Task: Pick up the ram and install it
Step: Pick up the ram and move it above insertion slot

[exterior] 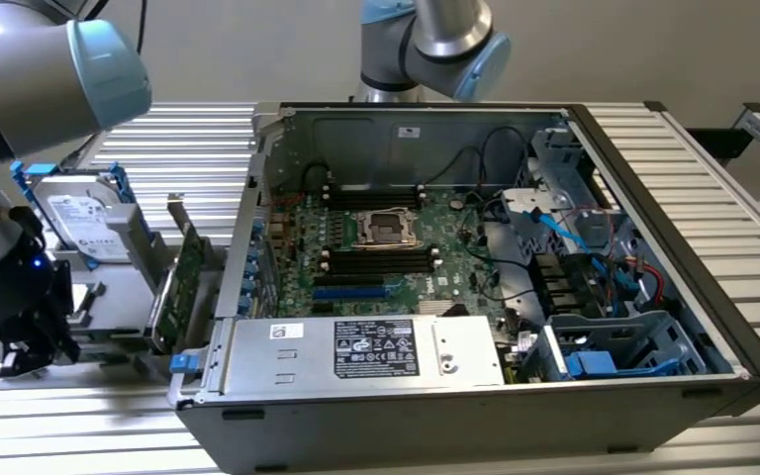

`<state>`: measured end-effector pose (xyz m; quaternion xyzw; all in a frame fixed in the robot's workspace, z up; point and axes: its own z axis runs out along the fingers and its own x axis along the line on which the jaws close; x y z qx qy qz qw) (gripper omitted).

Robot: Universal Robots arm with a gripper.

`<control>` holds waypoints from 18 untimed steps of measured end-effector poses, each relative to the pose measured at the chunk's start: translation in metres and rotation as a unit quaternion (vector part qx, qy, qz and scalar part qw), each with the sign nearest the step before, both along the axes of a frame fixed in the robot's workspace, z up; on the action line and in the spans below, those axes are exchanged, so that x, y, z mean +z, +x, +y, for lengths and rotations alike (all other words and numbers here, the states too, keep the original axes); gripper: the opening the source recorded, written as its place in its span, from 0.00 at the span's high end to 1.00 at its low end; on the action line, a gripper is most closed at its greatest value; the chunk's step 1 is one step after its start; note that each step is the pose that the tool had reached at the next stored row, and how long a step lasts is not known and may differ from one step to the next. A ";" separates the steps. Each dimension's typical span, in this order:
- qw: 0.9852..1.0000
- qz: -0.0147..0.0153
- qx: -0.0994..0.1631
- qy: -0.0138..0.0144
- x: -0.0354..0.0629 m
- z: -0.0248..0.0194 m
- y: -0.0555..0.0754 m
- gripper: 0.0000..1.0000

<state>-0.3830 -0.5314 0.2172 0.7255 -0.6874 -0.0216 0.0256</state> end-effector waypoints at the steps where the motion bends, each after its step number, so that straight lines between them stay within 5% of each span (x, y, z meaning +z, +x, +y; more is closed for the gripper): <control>1: 1.000 0.000 0.000 0.000 0.0045 0.0000 0.000 0.86; 12: 1.000 0.002 0.000 0.000 0.0543 0.0000 0.004 0.86; 18: 1.000 0.006 0.000 0.000 0.0816 0.0001 0.016 0.86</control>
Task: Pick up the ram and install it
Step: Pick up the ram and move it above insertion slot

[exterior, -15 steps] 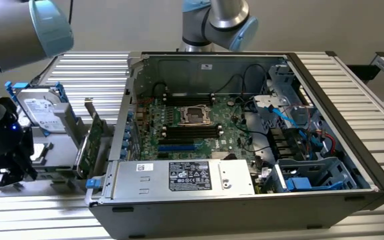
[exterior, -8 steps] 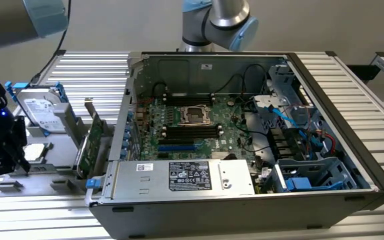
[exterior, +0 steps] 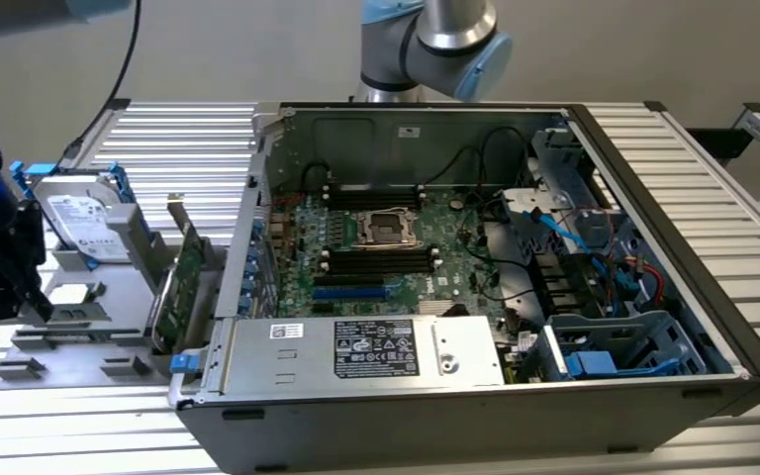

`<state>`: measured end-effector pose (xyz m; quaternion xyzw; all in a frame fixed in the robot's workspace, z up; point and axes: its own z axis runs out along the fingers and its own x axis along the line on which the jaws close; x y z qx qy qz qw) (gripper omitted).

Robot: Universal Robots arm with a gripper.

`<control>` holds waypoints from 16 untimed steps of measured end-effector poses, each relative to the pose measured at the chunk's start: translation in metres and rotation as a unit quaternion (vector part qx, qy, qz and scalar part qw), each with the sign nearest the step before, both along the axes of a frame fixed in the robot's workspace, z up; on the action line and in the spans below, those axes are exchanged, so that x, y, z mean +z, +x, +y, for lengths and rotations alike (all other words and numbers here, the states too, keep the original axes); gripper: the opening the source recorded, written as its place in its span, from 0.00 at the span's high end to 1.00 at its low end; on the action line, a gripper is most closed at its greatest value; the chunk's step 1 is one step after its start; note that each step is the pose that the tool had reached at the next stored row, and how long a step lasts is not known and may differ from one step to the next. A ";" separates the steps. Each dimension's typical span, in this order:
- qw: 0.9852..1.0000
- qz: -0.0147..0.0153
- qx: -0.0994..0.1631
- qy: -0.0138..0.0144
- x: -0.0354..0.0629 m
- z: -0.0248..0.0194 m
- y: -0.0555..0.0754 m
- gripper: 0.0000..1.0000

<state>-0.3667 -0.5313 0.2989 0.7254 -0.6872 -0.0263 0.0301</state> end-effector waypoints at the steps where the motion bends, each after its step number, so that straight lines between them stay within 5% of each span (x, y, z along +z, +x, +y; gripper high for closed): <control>1: 1.000 0.001 0.000 0.000 0.0044 0.0001 0.002 0.86; 16: 1.000 0.013 0.000 0.000 0.0707 0.0026 0.043 0.86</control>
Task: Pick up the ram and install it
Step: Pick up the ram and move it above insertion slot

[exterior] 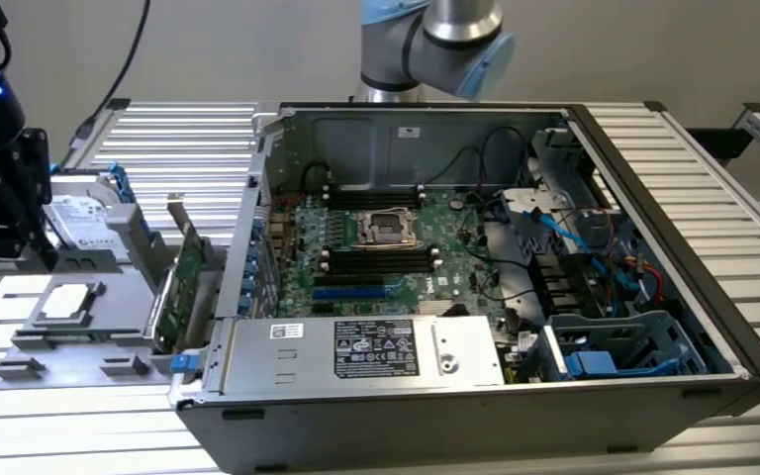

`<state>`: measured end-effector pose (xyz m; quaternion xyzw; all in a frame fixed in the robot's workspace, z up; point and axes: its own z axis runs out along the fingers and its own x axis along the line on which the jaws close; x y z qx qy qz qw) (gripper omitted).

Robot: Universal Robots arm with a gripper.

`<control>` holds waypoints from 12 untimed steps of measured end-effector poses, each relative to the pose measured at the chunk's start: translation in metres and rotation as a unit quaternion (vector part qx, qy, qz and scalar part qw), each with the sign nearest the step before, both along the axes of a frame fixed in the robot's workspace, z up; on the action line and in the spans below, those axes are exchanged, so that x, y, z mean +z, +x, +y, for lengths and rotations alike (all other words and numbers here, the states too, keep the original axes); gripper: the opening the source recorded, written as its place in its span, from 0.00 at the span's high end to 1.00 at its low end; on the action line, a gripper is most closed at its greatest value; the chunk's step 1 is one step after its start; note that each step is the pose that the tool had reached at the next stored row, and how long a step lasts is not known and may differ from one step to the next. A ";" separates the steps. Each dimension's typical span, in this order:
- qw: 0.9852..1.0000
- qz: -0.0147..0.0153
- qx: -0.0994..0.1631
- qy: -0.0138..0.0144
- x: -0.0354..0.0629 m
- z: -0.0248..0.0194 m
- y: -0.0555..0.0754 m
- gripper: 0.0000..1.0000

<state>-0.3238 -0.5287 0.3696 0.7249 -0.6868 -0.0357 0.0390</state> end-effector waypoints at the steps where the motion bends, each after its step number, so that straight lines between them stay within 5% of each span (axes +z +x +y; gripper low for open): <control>1: 1.000 0.000 0.000 0.000 0.0028 0.0010 0.002 0.86; 12: 1.000 0.000 0.000 0.000 0.0081 0.0251 0.022 0.86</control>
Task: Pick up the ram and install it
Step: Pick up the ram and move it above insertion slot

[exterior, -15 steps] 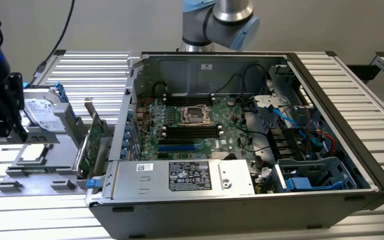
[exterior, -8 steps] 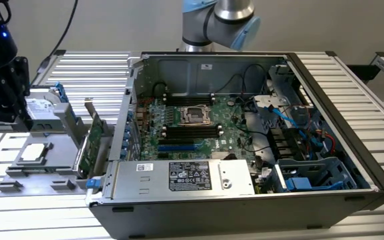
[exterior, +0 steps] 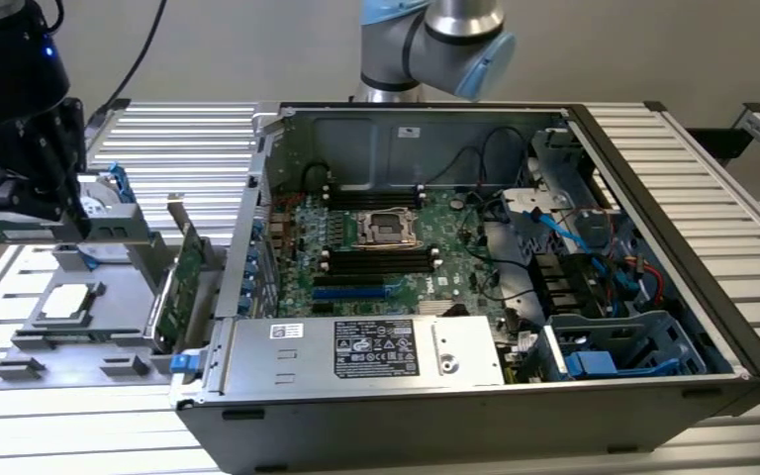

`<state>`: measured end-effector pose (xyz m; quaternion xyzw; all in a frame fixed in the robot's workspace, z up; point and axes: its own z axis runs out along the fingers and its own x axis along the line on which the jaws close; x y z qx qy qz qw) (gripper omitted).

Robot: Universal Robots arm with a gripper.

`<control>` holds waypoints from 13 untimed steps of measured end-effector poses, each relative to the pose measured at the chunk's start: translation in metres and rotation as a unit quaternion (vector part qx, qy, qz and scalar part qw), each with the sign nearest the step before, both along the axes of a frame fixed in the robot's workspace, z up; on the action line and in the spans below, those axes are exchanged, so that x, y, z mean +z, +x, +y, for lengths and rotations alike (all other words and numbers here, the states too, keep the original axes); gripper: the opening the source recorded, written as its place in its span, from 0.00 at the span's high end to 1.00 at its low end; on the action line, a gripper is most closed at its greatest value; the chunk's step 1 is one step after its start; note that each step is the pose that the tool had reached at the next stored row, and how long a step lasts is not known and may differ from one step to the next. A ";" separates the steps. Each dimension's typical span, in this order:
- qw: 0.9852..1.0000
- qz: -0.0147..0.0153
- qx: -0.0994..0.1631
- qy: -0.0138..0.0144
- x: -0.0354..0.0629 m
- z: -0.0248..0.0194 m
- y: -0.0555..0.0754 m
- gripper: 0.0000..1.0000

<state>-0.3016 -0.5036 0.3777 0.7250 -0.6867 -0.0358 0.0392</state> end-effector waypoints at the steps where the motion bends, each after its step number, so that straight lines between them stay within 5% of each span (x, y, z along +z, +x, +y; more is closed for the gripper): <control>1: 1.000 0.000 0.000 0.000 0.0000 0.0020 0.002 0.86; 13: 1.000 0.000 0.000 0.000 0.0016 0.0143 0.036 0.86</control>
